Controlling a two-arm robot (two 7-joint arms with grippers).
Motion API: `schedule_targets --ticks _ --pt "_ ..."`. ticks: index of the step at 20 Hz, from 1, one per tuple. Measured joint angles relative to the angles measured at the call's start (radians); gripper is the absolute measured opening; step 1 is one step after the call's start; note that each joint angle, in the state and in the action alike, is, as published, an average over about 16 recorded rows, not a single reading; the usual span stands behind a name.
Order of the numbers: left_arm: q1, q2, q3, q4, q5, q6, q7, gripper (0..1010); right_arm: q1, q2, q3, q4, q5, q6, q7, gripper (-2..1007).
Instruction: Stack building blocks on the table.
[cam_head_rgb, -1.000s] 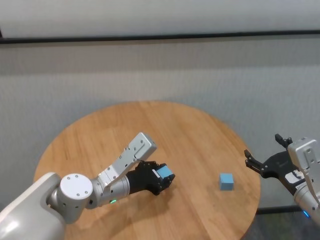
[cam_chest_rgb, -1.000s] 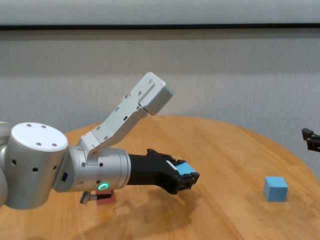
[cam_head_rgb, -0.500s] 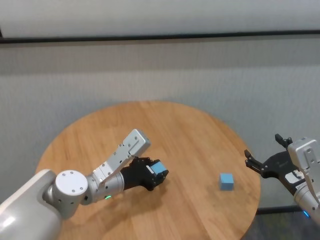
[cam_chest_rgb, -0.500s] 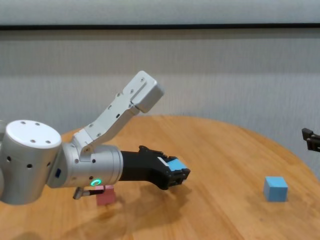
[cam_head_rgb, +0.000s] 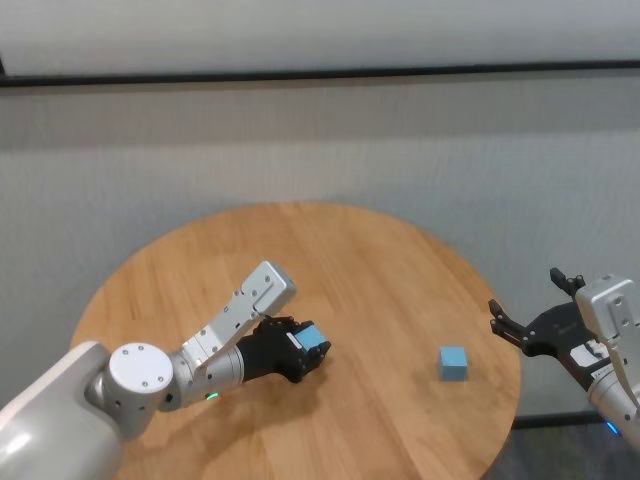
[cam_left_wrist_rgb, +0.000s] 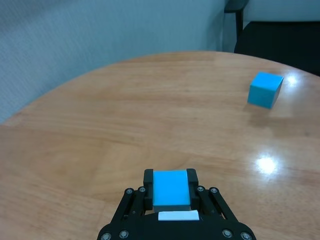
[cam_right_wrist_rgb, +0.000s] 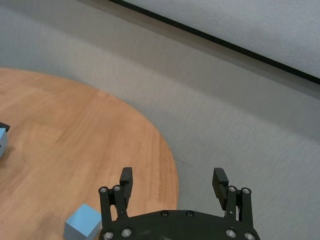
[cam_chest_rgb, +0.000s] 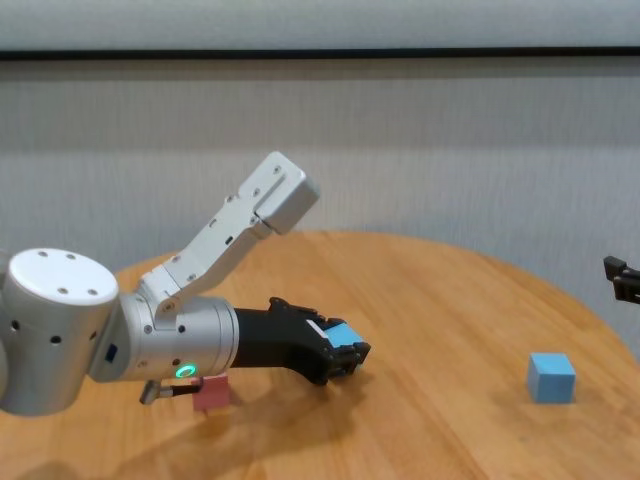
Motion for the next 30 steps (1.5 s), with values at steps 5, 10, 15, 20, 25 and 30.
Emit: schedule_targets --ticks 5,10,15,20,25,30 --pt "-0.004 -0.007 -0.001 0.021 0.014 -0.008 0.003 404 0.0 0.0 0.0 0.0 0.0 0.0 0.0 1004" --pt "-0.005 -0.011 -0.004 0.031 0.024 -0.01 0.007 413 0.0 0.0 0.0 0.0 0.0 0.0 0.0 1004" --pt "-0.003 -0.01 -0.013 0.026 0.025 -0.008 0.009 470 0.0 0.0 0.0 0.0 0.0 0.0 0.0 1004" --pt "0.008 -0.002 -0.027 -0.002 0.019 -0.001 0.01 580 0.0 0.0 0.0 0.0 0.0 0.0 0.0 1004" --pt "0.037 0.023 -0.047 -0.081 0.001 0.02 0.012 736 0.0 0.0 0.0 0.0 0.0 0.0 0.0 1004" --pt "0.092 0.073 -0.072 -0.219 -0.026 0.057 0.016 877 0.0 0.0 0.0 0.0 0.0 0.0 0.0 1004"
